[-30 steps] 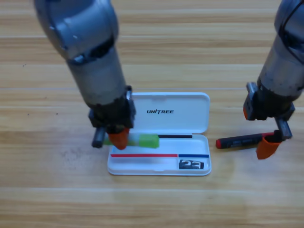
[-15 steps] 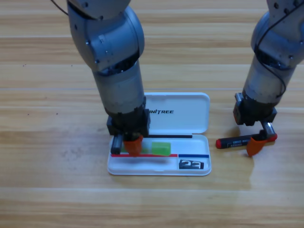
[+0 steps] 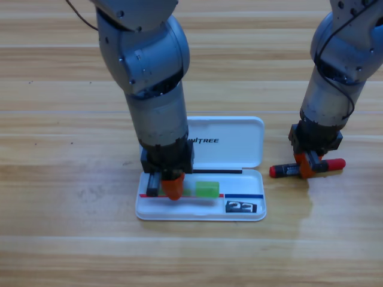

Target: Clean up eraser and pencils

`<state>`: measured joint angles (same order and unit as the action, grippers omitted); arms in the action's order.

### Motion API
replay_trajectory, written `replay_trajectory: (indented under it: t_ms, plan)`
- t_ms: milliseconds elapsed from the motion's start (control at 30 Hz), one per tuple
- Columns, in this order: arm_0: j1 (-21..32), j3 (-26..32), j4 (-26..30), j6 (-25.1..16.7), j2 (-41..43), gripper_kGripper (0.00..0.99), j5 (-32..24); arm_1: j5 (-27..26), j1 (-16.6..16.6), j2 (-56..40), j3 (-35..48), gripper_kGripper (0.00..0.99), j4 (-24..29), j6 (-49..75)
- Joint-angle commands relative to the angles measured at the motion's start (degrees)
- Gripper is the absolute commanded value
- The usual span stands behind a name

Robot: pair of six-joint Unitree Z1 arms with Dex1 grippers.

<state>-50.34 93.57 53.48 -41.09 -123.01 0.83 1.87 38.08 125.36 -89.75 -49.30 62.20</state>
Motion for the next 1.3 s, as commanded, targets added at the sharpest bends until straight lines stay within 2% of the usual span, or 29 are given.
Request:
replay_trajectory:
  t_ms: [33,367,533,600,633,833,933,1100,1167,1300]
  plan:
    - [-1.25,-0.05,-0.04,1.10,-2.94,0.000,-0.83,0.77,-1.43,4.63,1.60,0.000,-0.18,-0.23]
    - [-1.25,-0.05,0.49,1.36,-2.76,0.000,-1.27,-0.99,-1.34,-4.51,2.21,0.000,-4.66,-2.87]
    - [-1.25,-0.05,1.02,1.36,-2.85,0.000,-1.27,-1.61,-1.34,-6.18,3.09,0.000,-5.89,-3.22]
    - [-1.25,-0.05,1.19,1.36,-2.94,0.031,-1.27,-1.61,-1.25,-6.36,3.36,0.000,-5.89,-3.31]
    - [-1.25,-0.05,1.19,1.36,-3.03,0.120,-1.27,-1.61,-1.16,-6.62,3.53,0.000,-5.89,-3.40]
    - [-1.25,-0.05,1.54,1.54,-3.38,0.514,-1.27,-2.22,-0.55,-8.38,3.53,0.000,-6.86,-3.92]
    - [-1.25,0.03,1.54,1.89,-3.47,0.629,-1.18,-2.22,-0.28,-8.91,3.44,0.000,-7.12,-4.19]
    - [-1.25,0.12,1.54,1.98,-3.38,0.914,-1.10,-3.36,2.27,-9.96,2.04,0.000,-10.55,-5.51]
    - [-1.25,0.03,1.54,1.98,-3.29,0.963,-1.01,-3.89,3.85,-9.70,0.10,0.000,-12.04,-6.39]
    - [-1.25,-0.76,1.63,1.62,-1.44,0.989,-1.10,-3.89,7.36,-7.68,-4.55,0.000,-13.80,-8.58]
